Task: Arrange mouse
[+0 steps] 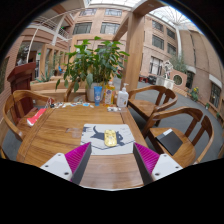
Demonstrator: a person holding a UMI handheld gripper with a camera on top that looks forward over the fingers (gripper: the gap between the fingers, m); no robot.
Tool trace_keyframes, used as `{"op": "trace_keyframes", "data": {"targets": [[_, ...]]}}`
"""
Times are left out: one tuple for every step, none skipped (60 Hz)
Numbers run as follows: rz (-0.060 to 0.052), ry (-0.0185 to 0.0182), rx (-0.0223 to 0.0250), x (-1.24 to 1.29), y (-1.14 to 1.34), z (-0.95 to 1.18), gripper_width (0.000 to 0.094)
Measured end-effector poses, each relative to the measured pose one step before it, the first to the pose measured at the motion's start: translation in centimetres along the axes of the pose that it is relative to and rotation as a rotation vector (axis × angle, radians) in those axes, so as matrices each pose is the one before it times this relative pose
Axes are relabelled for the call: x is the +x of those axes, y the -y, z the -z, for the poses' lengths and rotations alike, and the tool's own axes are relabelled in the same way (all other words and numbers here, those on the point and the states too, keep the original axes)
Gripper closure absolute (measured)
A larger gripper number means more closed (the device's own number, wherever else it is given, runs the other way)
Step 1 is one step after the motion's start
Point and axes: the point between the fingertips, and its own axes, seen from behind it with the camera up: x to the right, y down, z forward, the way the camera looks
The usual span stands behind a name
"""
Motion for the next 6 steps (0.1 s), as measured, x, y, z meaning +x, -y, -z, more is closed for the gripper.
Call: {"op": "trace_keyframes", "data": {"targets": [[0.0011,0.00034,-0.00114,0.01,-0.004,0.056,0.0082],[0.0025,-0.00132,0.00138,0.05,0.038,0.041,0.0083],[0.0016,-0.00183,0.00312,0.065,0.08,0.039,0.008],[-0.001,-0.00136,0.00402,0.056,0.132,0.048,0.008],[-0.0031,-0.00076,0.00404,0.043,0.119,0.021,0.0081],[-0.0036,0.00026,0.00311,0.054,0.137,0.054,0.0081]]}}
